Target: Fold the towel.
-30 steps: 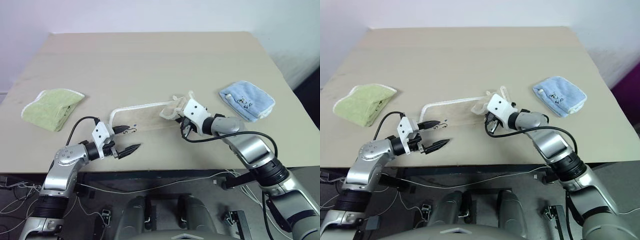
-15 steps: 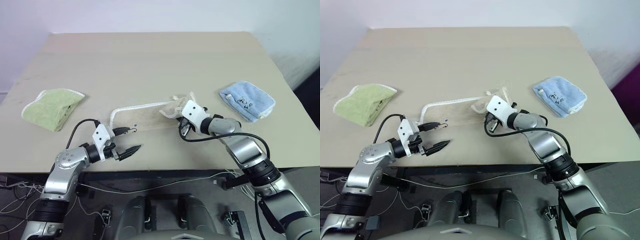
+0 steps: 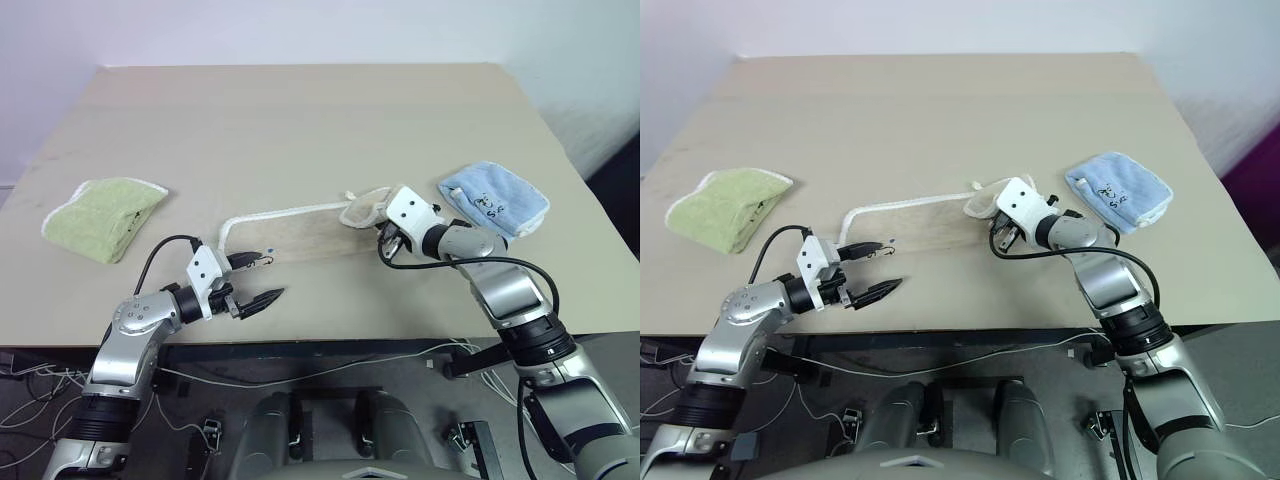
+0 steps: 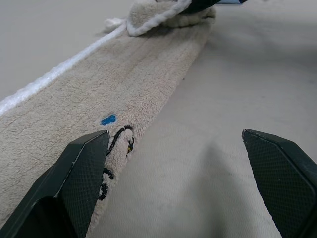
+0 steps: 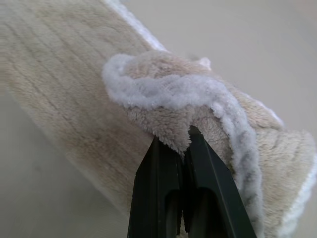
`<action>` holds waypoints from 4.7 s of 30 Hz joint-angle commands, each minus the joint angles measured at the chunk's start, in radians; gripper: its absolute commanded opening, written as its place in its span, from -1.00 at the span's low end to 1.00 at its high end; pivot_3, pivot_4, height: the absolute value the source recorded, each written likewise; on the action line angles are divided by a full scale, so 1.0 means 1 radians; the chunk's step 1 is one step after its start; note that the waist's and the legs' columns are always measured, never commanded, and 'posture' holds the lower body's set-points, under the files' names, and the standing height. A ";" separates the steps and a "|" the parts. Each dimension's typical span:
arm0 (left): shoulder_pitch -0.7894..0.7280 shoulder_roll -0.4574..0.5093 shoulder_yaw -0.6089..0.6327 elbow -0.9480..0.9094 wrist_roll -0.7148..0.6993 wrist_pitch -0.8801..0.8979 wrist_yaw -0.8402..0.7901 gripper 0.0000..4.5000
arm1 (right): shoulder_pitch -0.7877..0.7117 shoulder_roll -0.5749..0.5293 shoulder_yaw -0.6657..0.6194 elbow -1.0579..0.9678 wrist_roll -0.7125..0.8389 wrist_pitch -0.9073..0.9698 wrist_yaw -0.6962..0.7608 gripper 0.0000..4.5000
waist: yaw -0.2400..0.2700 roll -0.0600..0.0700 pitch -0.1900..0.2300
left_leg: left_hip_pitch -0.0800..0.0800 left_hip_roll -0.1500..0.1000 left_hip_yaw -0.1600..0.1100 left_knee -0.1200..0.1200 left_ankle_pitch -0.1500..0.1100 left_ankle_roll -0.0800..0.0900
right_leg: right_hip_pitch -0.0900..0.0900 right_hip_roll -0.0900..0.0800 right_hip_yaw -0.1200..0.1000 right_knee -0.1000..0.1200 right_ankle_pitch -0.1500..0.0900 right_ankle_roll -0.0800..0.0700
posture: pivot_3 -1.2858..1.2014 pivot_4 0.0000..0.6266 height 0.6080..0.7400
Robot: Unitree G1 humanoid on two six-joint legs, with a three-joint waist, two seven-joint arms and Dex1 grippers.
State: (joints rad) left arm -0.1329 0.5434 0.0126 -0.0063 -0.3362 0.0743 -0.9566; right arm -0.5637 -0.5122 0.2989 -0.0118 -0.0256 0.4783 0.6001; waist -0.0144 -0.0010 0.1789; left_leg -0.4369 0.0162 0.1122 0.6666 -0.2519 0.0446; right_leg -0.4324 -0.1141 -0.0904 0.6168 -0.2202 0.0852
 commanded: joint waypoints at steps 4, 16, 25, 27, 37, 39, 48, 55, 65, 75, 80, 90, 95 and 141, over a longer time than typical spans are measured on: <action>-0.011 -0.002 -0.001 -0.025 -0.002 -0.005 0.000 1.00 | 0.009 0.062 0.042 -0.024 -0.018 -0.015 0.021 -0.79 | 0.002 0.000 0.000 | 0.000 0.000 0.000 0.000 0.000 0.000 | 0.000 0.000 0.000 0.000 0.000 0.000 | 0.03 -0.52 1.00; 0.013 0.006 0.007 -0.043 -0.008 0.003 0.000 1.00 | 0.054 0.003 -0.101 -0.182 0.091 -0.020 0.113 0.45 | 0.003 0.000 0.000 | 0.000 0.000 0.000 0.000 0.000 0.000 | 0.000 0.000 0.000 0.000 0.000 0.000 | 0.03 -0.52 1.00; 0.009 0.008 0.006 -0.034 -0.008 0.003 -0.007 1.00 | 0.084 -0.099 -0.309 -0.270 0.270 0.096 0.172 0.29 | 0.003 0.000 0.000 | 0.000 0.000 -0.001 0.000 0.000 0.000 | 0.000 -0.002 0.000 0.000 0.000 0.000 | 0.03 -0.52 1.00; 0.004 0.006 0.004 -0.030 -0.006 0.003 -0.008 1.00 | 0.077 -0.112 -0.317 -0.206 0.234 0.095 0.134 0.07 | 0.004 0.000 0.000 | 0.000 0.000 -0.001 0.000 0.000 0.000 | 0.000 -0.003 -0.001 0.000 0.000 0.000 | 0.03 -0.52 1.00; -0.018 0.007 -0.002 -0.026 -0.004 0.008 -0.012 1.00 | 0.049 -0.048 -0.274 0.091 0.130 -0.074 0.024 -0.84 | 0.001 0.000 0.000 | 0.000 0.000 -0.001 0.000 0.000 0.000 | 0.000 -0.001 -0.001 0.000 0.000 0.000 | 0.03 -0.52 1.00; -0.017 0.011 0.003 -0.027 -0.005 0.009 -0.013 1.00 | 0.034 -0.027 -0.260 0.134 0.121 -0.103 0.020 -0.84 | 0.001 0.000 0.000 | 0.000 0.000 -0.001 0.000 0.000 0.000 | 0.000 0.000 -0.001 0.000 0.000 0.000 | 0.03 -0.52 1.00; -0.004 0.018 0.011 -0.032 -0.008 0.009 -0.011 1.00 | -0.040 0.066 -0.212 0.218 0.102 -0.167 0.021 -0.84 | 0.001 0.000 0.000 | 0.000 0.000 0.000 0.000 0.000 0.000 | 0.000 0.000 -0.001 0.000 0.000 0.000 | 0.03 -0.52 1.00; -0.004 0.015 0.010 -0.031 -0.008 0.008 -0.008 1.00 | -0.136 0.172 -0.178 0.316 0.096 -0.217 0.016 -0.84 | -0.003 0.000 0.000 | 0.000 0.000 0.000 0.000 0.001 -0.001 | 0.000 0.001 -0.001 0.000 0.000 0.000 | 0.03 -0.52 1.00; -0.004 0.007 0.007 -0.035 -0.008 0.013 -0.003 1.00 | -0.264 0.322 -0.194 0.562 0.090 -0.281 -0.037 -0.84 | -0.004 0.000 0.000 | 0.000 0.000 0.000 0.000 0.004 -0.007 | 0.000 0.001 -0.001 0.000 0.000 0.000 | 0.03 -0.52 1.00; 0.033 0.010 0.019 -0.072 -0.014 0.024 0.015 1.00 | -0.248 0.327 -0.307 0.455 0.187 -0.232 -0.064 -0.84 | -0.005 0.001 0.000 | 0.000 0.000 0.000 0.000 0.004 -0.007 | 0.000 0.001 -0.001 0.000 0.000 0.000 | 0.03 -0.52 1.00; 0.041 0.012 0.022 -0.082 -0.018 0.030 0.022 1.00 | -0.249 0.310 -0.378 0.339 0.281 -0.114 -0.065 -0.84 | -0.004 0.001 0.000 | 0.000 0.000 0.000 0.000 0.004 -0.007 | 0.000 0.001 -0.001 0.000 0.000 0.000 | 0.03 -0.52 1.00; 0.039 0.015 0.029 -0.080 -0.024 0.037 0.025 1.00 | -0.129 0.185 -0.313 0.121 0.291 0.049 -0.002 -0.84 | -0.003 0.000 0.000 | 0.000 0.000 -0.001 0.000 0.001 -0.002 | 0.000 0.000 -0.001 0.000 0.000 0.000 | 0.03 -0.52 1.00; 0.064 -0.023 0.131 -0.152 -0.183 0.168 0.096 1.00 | -0.054 0.169 -0.256 0.085 0.258 0.040 0.004 -0.84 | -0.004 0.001 0.000 | 0.000 0.000 -0.001 0.000 0.001 -0.002 | -0.001 0.000 0.000 0.001 0.000 0.000 | 0.03 -0.52 1.00; 0.122 -0.390 0.248 -0.294 -1.219 0.602 1.346 1.00 | -0.119 0.171 -0.327 0.133 0.309 -0.151 0.076 -0.84 | 0.045 0.002 -0.005 | 0.008 -0.003 -0.004 0.000 -0.002 -0.003 | 0.010 -0.004 -0.002 -0.003 -0.002 -0.004 | 0.03 -0.52 1.00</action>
State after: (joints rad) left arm 0.0009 0.1629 0.3203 -0.3371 -1.5640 0.6506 0.3720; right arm -0.6666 -0.3385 -0.0101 0.1697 0.2627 0.3256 0.6817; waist 0.0302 0.0009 0.1741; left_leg -0.4290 0.0126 0.1086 0.6671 -0.2537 0.0414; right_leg -0.4220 -0.1180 -0.0925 0.6142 -0.2223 0.0807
